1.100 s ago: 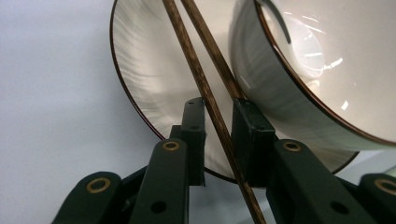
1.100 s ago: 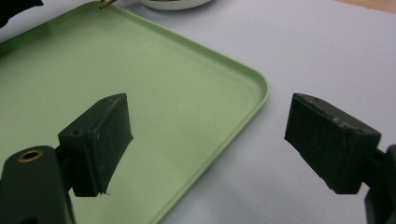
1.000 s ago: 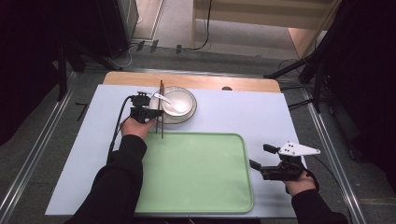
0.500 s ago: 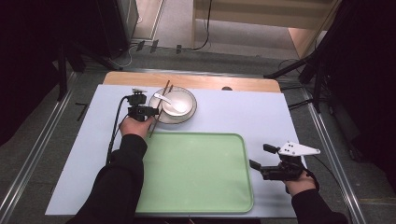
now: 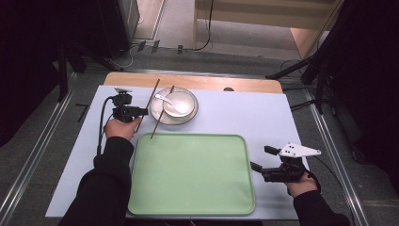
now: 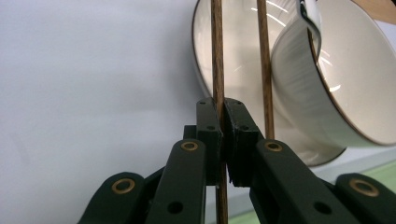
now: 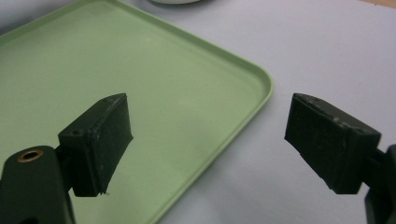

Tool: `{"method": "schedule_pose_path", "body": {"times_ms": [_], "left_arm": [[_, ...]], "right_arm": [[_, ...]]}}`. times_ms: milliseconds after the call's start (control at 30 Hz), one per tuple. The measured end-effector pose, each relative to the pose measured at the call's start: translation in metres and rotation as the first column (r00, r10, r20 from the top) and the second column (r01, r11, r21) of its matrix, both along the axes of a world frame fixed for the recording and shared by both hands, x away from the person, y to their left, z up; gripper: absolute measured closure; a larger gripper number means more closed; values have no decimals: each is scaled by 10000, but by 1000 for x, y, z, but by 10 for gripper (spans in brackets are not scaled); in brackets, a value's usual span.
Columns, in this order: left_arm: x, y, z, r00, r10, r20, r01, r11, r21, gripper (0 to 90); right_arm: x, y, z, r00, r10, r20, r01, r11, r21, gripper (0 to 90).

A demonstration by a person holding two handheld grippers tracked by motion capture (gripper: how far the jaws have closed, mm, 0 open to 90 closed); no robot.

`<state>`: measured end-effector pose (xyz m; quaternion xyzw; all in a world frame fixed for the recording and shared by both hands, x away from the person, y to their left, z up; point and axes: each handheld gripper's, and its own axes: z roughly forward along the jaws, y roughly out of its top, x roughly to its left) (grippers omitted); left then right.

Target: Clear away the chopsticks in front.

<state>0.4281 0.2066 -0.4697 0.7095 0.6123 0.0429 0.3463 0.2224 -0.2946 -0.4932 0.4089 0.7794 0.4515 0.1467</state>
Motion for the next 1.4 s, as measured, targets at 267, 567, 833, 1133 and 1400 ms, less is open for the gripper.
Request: {"method": "schedule_pose_path", "body": {"times_ms": [267,567,833,1133,1400], "left_arm": [[-30,24,12,9996,-275,76,275,9996,34,872],[-73,41,27,9970,-634,433,645,9976,-238,871],[-113,40,43,9892,-1265,737,1309,9897,-577,871],[-142,14,35,9726,-2259,546,2289,9718,-572,871],[-159,-11,22,9494,-3126,310,3140,9475,-599,871]], "right_arm": [[1,2,-1,9999,87,-88,-88,9999,-102,152],[3,4,-1,9997,158,-165,-161,9998,-146,152],[5,4,-1,9997,193,-166,-196,9997,-152,152],[7,7,-1,9994,290,-170,-293,9994,-169,152],[7,6,-1,9994,271,-200,-274,9995,-143,152]]}}
